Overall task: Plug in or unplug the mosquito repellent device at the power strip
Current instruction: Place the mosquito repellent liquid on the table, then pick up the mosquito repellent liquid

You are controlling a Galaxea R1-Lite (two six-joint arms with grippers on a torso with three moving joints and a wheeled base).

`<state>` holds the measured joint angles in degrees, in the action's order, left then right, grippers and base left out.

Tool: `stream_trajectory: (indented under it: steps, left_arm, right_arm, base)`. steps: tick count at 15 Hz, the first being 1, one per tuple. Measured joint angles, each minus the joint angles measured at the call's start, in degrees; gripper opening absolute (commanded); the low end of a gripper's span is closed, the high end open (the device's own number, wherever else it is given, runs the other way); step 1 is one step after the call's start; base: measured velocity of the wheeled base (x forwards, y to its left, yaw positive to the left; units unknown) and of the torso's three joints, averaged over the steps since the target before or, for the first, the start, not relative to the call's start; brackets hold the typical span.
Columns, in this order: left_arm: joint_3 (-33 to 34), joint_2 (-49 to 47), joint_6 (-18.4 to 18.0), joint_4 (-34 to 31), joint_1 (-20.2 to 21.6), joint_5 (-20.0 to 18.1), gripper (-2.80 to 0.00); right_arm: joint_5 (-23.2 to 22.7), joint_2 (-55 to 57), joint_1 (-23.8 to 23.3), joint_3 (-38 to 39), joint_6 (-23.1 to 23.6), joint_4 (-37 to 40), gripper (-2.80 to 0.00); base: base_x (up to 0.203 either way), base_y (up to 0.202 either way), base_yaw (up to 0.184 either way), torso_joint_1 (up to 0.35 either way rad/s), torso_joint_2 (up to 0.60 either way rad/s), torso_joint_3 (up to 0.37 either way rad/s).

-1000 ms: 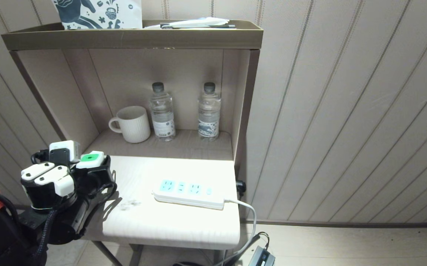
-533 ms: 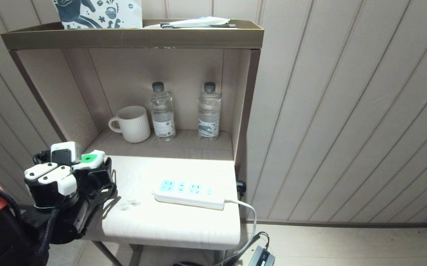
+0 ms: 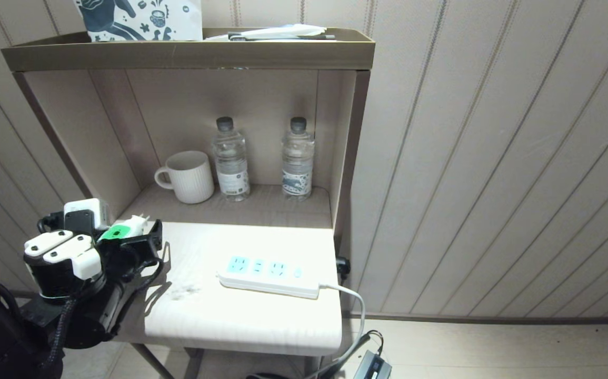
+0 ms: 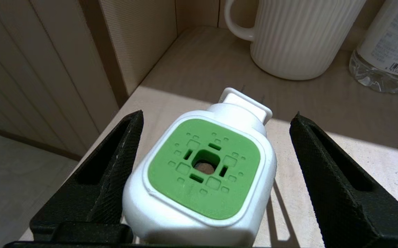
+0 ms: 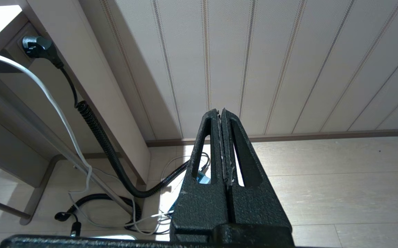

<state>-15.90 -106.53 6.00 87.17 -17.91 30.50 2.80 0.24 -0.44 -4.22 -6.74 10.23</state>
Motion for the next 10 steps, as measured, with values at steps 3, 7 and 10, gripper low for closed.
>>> stream_trajectory:
  steps: [3, 7, 10]
  left_arm:
    - [2.1, 2.1, 0.0, 0.0, 0.0, -0.1, 0.0]
    - [4.4, 5.3, -0.3, 0.0, -0.5, -0.1, 0.0]
    - [4.1, 9.7, -3.3, 0.1, -1.4, 0.0, 0.0]
  right_arm:
    - [0.0, 0.0, 0.0, 0.0, 0.0, 0.0, -2.8]
    - [0.0, 0.0, 0.0, 0.0, 0.0, 0.0, -2.8]
    - [0.0, 0.0, 0.0, 0.0, 0.0, 0.0, -2.8]
  base:
    - [0.0, 0.0, 0.0, 0.0, 0.0, 0.0]
    - [0.0, 0.0, 0.0, 0.0, 0.0, 0.0]
    - [0.0, 0.0, 0.0, 0.0, 0.0, 0.0]
